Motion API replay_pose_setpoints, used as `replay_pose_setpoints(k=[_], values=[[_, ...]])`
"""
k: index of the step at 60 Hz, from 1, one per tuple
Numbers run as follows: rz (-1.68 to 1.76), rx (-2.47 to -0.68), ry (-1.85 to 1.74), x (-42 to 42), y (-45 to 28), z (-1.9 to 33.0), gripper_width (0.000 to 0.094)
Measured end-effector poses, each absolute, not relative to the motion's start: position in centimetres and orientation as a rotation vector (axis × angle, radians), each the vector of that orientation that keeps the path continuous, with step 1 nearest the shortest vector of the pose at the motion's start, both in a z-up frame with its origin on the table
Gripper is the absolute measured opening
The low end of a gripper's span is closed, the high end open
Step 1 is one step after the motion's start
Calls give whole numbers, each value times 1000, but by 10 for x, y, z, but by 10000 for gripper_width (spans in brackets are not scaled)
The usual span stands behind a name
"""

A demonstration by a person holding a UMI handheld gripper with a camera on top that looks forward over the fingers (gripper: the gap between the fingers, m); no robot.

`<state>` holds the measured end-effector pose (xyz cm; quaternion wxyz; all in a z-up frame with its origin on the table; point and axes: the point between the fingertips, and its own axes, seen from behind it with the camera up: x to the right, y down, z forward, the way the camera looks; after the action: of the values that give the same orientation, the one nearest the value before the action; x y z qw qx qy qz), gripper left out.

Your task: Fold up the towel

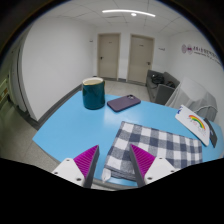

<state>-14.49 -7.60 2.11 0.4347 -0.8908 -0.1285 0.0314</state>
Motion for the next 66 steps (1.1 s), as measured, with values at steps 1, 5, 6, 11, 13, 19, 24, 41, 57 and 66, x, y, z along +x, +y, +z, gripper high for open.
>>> replay_pose_setpoints(k=[1,5,6,11,13,19,24,41,57,66], values=[[77,-2226,-329,-145,-73,17,596],[72,-2245,-355,-144,-61,2,509],[64,-2250,-359,-143,-56,-4,465],[36,-2257,-349,-131,-48,-15,211],[1,-2256,-328,-121,-45,-16,69],[49,-2249,-295,-124,-46,-16,50],[121,-2245,-297,-125,-46,-14,39],[180,-2007,-204,-40,-31,129,35],[-59,-2162,87,160,-49,67,40],[-42,-2260,212,189,-59,24,123]])
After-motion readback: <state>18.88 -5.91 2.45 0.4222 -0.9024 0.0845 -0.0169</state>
